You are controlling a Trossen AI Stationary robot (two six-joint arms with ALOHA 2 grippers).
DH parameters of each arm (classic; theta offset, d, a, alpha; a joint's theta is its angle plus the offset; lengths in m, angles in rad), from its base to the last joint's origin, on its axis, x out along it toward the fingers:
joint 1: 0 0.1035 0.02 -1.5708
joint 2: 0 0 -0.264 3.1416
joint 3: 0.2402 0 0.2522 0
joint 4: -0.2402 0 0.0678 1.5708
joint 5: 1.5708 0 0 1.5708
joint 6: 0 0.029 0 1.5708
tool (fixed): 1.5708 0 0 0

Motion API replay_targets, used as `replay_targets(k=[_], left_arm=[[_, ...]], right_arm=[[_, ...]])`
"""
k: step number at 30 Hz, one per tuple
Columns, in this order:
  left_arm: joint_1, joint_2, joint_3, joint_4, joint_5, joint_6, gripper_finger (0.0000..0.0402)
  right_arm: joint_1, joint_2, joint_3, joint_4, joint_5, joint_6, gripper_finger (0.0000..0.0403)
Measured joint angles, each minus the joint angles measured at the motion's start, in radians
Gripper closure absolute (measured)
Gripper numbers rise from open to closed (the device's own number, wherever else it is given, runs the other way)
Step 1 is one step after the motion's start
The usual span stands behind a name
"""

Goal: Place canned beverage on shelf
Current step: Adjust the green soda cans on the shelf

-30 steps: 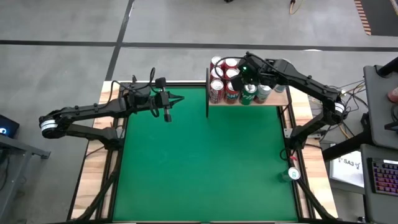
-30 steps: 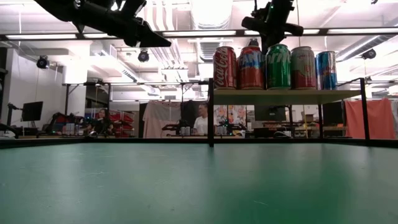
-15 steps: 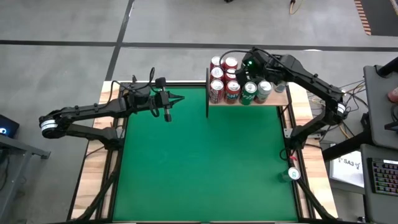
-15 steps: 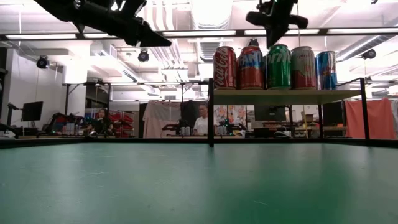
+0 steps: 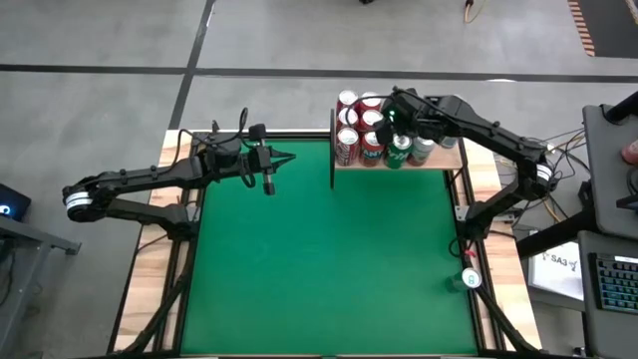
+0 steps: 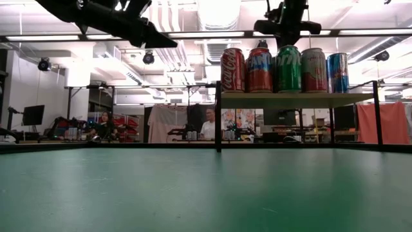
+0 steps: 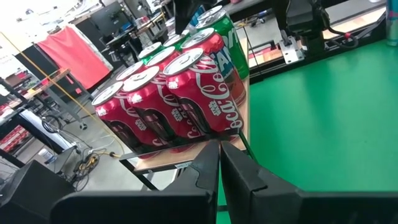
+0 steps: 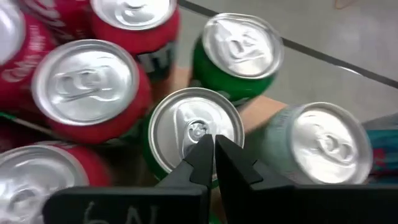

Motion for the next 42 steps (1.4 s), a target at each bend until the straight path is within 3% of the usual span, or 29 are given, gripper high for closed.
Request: replay_targets(k=[17, 25, 42], left_arm=[[0.000, 0.000, 0.000, 0.012, 0.000, -0.004, 0.0402], [0.000, 0.000, 0.000, 0.015, 0.000, -0.008, 0.0402], [0.000, 0.000, 0.000, 0.019, 0.000, -0.021, 0.0402]], right_arm=[[0.006, -0.002, 0.044, 0.000, 0.038, -0.002, 0.0390], [-0.088, -0.002, 0.068, 0.092, 0.096, -0.128, 0.0390], [-0.131, 0.126, 0.066, 0.162, 0.087, -0.203, 0.0390]])
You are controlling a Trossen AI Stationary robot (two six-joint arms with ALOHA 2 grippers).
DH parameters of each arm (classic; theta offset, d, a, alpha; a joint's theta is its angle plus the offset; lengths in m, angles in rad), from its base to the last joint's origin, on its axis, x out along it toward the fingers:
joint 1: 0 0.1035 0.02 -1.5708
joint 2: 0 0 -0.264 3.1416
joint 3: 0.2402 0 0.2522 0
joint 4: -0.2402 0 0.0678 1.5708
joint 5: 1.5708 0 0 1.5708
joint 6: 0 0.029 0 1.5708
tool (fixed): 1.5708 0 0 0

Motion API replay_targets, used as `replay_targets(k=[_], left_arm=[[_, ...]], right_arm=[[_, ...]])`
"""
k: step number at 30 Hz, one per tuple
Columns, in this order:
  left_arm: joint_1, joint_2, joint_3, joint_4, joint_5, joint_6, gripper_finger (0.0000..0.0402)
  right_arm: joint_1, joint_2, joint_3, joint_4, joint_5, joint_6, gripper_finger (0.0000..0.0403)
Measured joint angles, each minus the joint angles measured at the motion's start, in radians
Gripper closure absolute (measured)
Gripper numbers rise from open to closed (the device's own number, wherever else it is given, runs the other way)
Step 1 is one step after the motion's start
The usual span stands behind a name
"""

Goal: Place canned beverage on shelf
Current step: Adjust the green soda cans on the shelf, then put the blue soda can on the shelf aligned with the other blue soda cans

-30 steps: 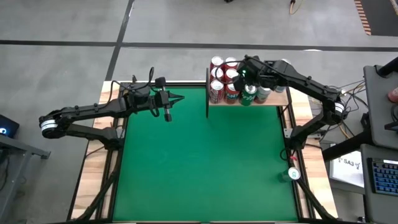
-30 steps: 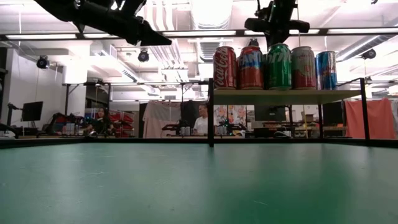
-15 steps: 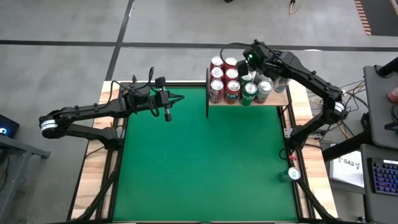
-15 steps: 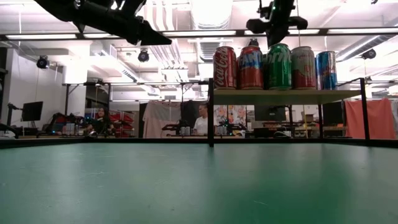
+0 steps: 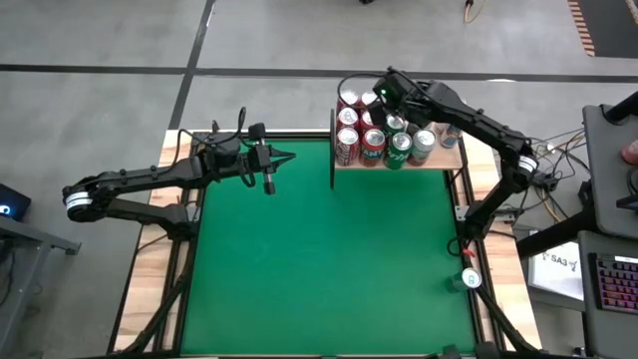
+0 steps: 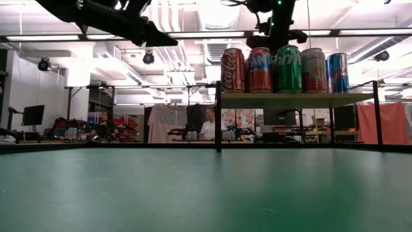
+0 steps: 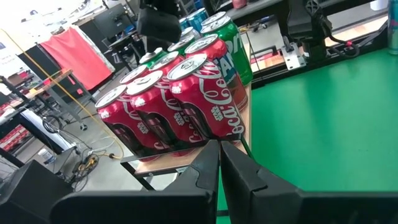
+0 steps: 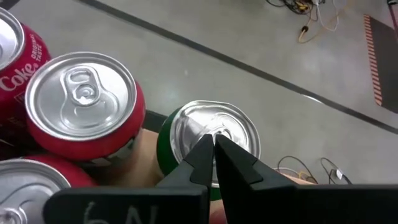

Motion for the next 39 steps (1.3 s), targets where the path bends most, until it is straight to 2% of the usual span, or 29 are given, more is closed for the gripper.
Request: replay_targets(k=[6, 11, 17, 24, 26, 28, 30, 32, 39], left_arm=[[0.000, 0.000, 0.000, 0.007, 0.000, -0.001, 0.0402], [0.000, 0.000, 0.000, 0.019, 0.000, -0.001, 0.0402], [0.000, 0.000, 0.000, 0.019, 0.000, -0.005, 0.0402], [0.000, 0.000, 0.000, 0.019, 0.000, -0.005, 0.0402], [0.000, 0.000, 0.000, 0.019, 0.000, -0.005, 0.0402], [0.000, 0.000, 0.000, 0.020, 0.000, -0.005, 0.0402], [0.000, 0.000, 0.000, 0.022, 0.000, -0.006, 0.0402], [0.000, 0.001, 0.000, 0.022, 0.000, -0.013, 0.0402], [-0.001, 0.008, 0.000, 0.048, 0.001, -0.060, 0.0402]], right_arm=[[0.008, -0.006, 0.000, 0.008, -0.016, 0.033, 0.0390], [0.012, -0.023, 0.000, 0.006, -0.070, 0.050, 0.0390], [0.016, -0.056, -0.002, 0.000, -0.068, 0.047, 0.0390], [0.019, -0.135, -0.002, -0.101, -0.076, 0.072, 0.0390], [0.030, -0.171, -0.002, -0.122, -0.132, 0.090, 0.0390], [0.045, -0.209, -0.002, -0.117, -0.262, 0.099, 0.0390], [0.070, -0.239, -0.002, -0.100, -0.411, 0.119, 0.0390], [0.117, -0.258, -0.003, -0.071, -0.488, 0.156, 0.0390], [0.384, -0.209, -0.006, -0.028, -0.457, 0.259, 0.0390]])
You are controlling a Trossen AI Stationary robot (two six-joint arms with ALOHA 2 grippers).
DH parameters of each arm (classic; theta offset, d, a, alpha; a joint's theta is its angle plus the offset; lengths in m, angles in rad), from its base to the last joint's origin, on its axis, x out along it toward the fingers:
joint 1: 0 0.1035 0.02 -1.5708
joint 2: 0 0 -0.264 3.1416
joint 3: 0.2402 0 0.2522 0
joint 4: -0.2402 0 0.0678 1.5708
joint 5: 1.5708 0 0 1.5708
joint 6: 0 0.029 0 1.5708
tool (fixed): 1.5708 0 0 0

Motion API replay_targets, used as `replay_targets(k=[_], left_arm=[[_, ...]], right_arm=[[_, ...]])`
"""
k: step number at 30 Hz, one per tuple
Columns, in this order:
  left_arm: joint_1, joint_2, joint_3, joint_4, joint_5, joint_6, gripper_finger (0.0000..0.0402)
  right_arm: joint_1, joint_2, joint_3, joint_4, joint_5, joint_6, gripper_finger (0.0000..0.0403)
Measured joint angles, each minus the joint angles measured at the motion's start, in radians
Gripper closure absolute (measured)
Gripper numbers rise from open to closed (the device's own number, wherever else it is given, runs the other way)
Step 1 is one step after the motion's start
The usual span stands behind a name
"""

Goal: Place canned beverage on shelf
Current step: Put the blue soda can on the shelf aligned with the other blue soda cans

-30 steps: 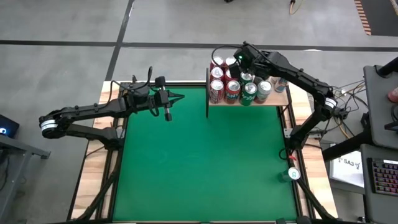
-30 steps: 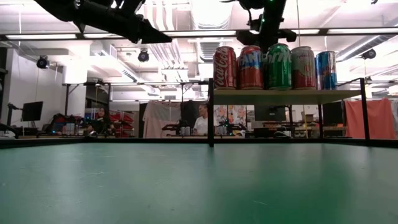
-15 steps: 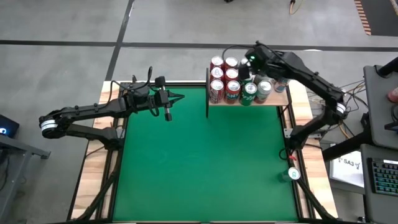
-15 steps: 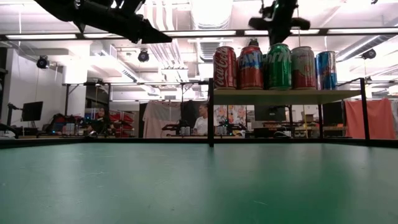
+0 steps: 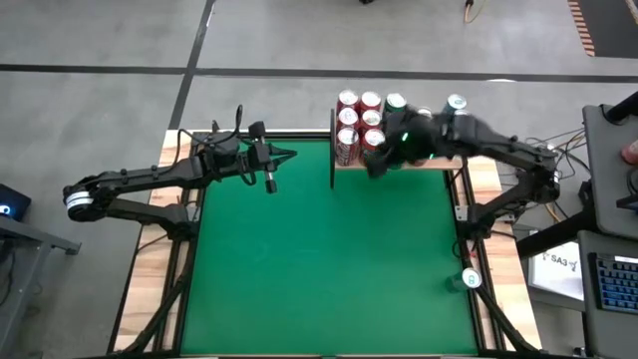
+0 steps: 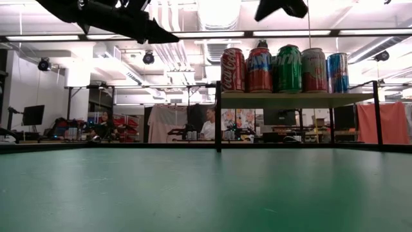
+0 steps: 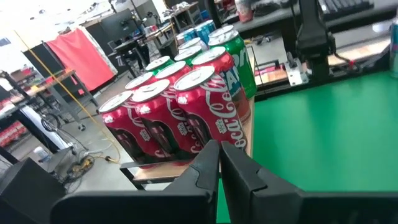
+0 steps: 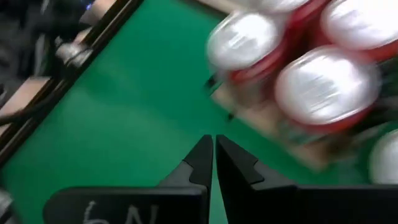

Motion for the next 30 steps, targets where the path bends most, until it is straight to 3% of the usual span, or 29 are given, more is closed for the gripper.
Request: replay_targets(k=[9, 17, 22, 30], left_arm=[[-0.052, -0.072, 0.011, 0.005, 0.056, -0.135, 0.0402], [-0.129, -0.146, 0.006, -0.045, 0.080, -0.156, 0.0402], [-0.144, -0.174, 0.006, -0.079, 0.079, -0.156, 0.0402], [-0.145, -0.182, 0.005, -0.105, 0.079, -0.155, 0.0402]], right_arm=[[0.311, 0.073, 0.000, -0.079, -0.078, 0.362, 0.0390], [0.525, 0.093, -0.012, -0.471, -0.083, 0.903, 0.0390], [0.634, 0.063, -0.074, -0.433, -0.135, 1.137, 0.0390], [0.802, 0.057, -0.185, -0.460, -0.474, 1.340, 0.0390]])
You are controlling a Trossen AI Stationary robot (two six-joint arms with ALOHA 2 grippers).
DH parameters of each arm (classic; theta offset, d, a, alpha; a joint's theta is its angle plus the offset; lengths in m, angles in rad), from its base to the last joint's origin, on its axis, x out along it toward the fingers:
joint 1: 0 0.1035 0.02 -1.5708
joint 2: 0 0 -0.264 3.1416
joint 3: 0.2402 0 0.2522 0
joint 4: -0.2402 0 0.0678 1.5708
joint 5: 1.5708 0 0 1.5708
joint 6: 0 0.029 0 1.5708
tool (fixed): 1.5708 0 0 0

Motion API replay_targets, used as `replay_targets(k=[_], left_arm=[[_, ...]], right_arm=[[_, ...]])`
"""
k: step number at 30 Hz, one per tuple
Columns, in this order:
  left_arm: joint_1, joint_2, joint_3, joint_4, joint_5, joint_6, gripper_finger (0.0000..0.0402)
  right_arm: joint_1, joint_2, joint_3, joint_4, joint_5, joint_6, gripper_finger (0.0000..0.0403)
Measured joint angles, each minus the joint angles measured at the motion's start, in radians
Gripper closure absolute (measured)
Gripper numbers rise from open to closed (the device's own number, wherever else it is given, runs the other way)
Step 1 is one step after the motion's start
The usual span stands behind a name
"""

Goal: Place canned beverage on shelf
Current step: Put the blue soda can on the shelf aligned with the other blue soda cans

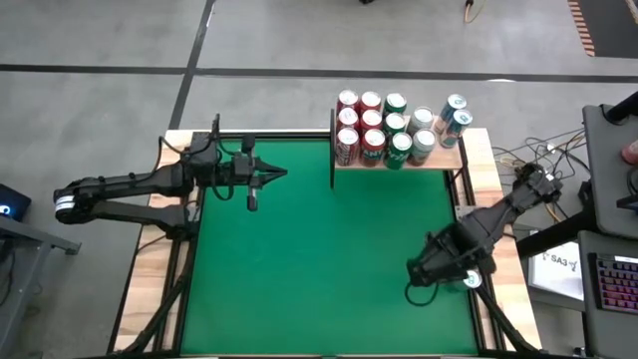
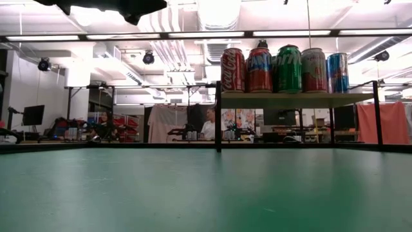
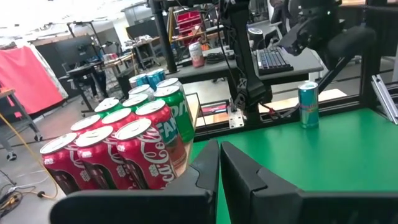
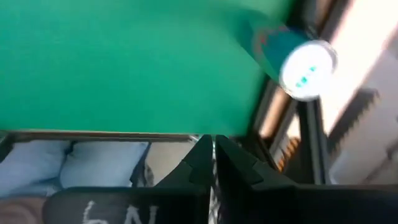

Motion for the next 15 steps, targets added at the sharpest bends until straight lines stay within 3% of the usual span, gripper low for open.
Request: replay_targets(k=[3, 15], left_arm=[[0.000, 0.000, 0.000, -0.003, 0.000, 0.000, 0.0402], [0.000, -0.001, 0.000, -0.006, -0.001, 0.000, 0.0402]], right_arm=[[0.042, -0.010, -0.024, -0.002, -0.049, 0.095, 0.0390], [0.174, -0.161, -0.177, 0.003, 0.032, 0.270, 0.0390]])
